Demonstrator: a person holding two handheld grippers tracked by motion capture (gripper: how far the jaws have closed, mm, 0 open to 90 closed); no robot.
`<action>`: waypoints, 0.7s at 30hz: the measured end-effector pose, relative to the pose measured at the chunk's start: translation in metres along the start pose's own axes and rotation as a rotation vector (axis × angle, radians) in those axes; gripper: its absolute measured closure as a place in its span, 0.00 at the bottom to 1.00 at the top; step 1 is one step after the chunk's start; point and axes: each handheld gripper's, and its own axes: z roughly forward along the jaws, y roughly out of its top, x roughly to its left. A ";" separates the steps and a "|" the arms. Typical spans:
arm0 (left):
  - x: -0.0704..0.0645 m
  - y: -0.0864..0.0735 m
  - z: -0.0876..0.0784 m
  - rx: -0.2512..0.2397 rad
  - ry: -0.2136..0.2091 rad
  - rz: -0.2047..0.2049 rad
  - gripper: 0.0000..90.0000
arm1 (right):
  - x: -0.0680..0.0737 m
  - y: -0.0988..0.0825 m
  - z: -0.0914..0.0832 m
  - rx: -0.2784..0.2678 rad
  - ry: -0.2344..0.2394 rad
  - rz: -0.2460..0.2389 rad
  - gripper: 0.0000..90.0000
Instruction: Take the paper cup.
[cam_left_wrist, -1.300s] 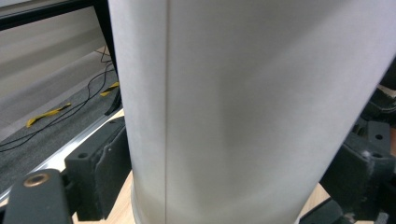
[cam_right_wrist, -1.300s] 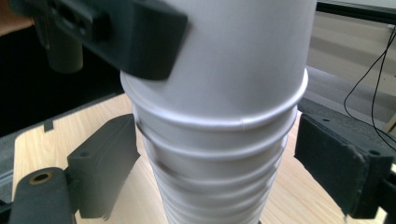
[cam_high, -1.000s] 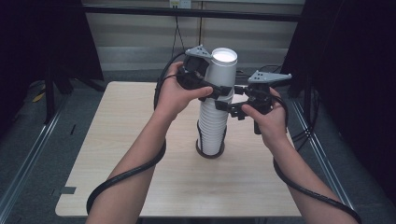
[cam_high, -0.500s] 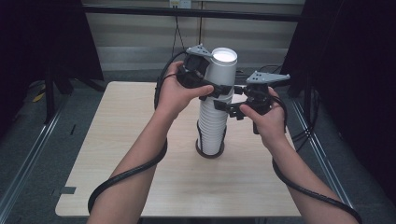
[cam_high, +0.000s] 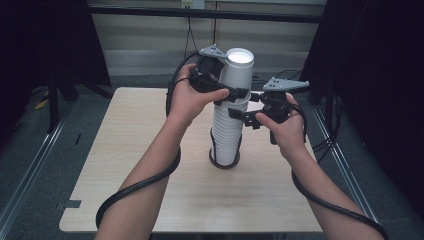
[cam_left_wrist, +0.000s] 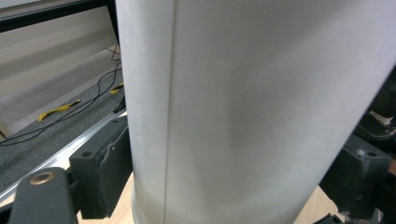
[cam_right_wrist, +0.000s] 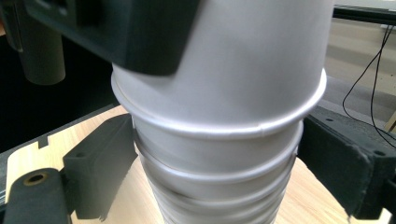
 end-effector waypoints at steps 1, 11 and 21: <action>0.000 0.001 0.000 0.004 0.000 0.005 0.16 | 0.000 0.000 0.000 -0.001 0.003 0.002 0.12; -0.002 0.014 -0.007 -0.027 0.004 0.007 0.17 | 0.000 0.000 0.000 0.008 0.004 -0.002 0.12; -0.001 0.022 -0.014 -0.043 0.010 -0.001 0.17 | 0.000 0.000 -0.001 0.010 0.002 -0.009 0.12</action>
